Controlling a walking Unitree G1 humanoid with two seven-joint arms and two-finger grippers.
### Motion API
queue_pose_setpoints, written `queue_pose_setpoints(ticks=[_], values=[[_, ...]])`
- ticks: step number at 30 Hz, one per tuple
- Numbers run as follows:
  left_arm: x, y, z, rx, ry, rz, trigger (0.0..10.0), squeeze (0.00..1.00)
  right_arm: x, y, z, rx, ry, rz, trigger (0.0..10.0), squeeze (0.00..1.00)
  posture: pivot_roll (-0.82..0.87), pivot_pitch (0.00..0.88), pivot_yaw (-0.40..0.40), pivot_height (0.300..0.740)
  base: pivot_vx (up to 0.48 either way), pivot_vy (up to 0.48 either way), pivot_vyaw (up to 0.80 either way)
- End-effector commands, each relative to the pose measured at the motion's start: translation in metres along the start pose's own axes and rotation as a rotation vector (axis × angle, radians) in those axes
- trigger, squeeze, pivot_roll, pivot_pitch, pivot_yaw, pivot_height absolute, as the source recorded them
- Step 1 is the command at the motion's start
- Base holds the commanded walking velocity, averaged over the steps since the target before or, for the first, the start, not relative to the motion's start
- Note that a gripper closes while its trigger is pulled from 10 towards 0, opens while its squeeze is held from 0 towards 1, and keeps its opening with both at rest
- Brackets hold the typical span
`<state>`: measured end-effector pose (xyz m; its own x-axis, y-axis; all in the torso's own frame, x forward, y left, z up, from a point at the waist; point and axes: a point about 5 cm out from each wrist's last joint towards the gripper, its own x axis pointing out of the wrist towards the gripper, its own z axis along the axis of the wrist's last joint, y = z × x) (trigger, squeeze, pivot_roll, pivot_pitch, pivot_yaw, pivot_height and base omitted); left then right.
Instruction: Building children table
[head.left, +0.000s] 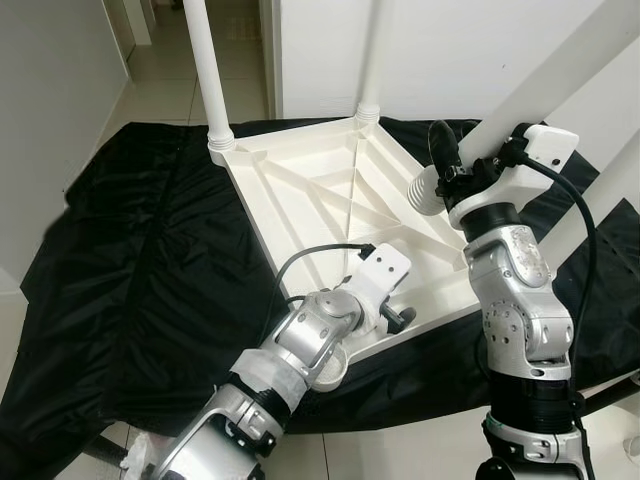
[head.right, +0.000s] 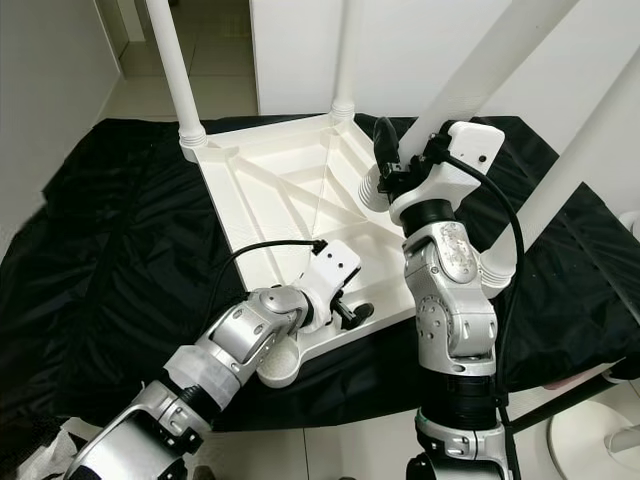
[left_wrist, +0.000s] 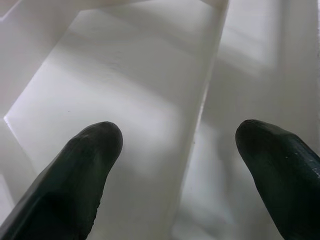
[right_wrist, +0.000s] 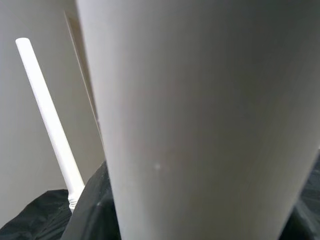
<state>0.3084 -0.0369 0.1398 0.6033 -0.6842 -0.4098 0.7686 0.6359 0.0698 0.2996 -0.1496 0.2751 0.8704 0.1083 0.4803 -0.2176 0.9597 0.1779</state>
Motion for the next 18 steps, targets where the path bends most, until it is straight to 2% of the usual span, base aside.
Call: queue_pose_setpoints(ticks=[1,3,4,18], values=[[0.0156,-0.0401,0.0218,-0.048,-0.013,0.004,5.1,0.00,0.0019,-0.0009,0.0043,-0.002,-0.029,-0.013,10.0,0.00,-0.07,0.038,0.001,0.740,0.000,0.000,0.00],[0.0156,-0.0401,0.0218,-0.048,-0.013,0.004,5.1,0.00,0.0019,-0.0009,0.0043,-0.002,-0.029,-0.013,10.0,0.00,-0.07,0.038,0.001,0.740,0.000,0.000,0.00],[0.0163,-0.0416,0.0201,-0.057,-0.007,0.004,0.0,0.00,0.0019,-0.0005,0.0043,-0.001,-0.029,-0.015,10.0,0.00,-0.07,0.045,0.006,0.740,0.000,0.000,0.00],[0.0199,-0.0376,0.0159,-0.056,0.014,0.055,0.0,0.00,0.0012,-0.0024,0.0045,-0.008,-0.031,-0.031,10.0,0.00,-0.08,0.055,0.012,0.740,0.000,0.000,0.00]])
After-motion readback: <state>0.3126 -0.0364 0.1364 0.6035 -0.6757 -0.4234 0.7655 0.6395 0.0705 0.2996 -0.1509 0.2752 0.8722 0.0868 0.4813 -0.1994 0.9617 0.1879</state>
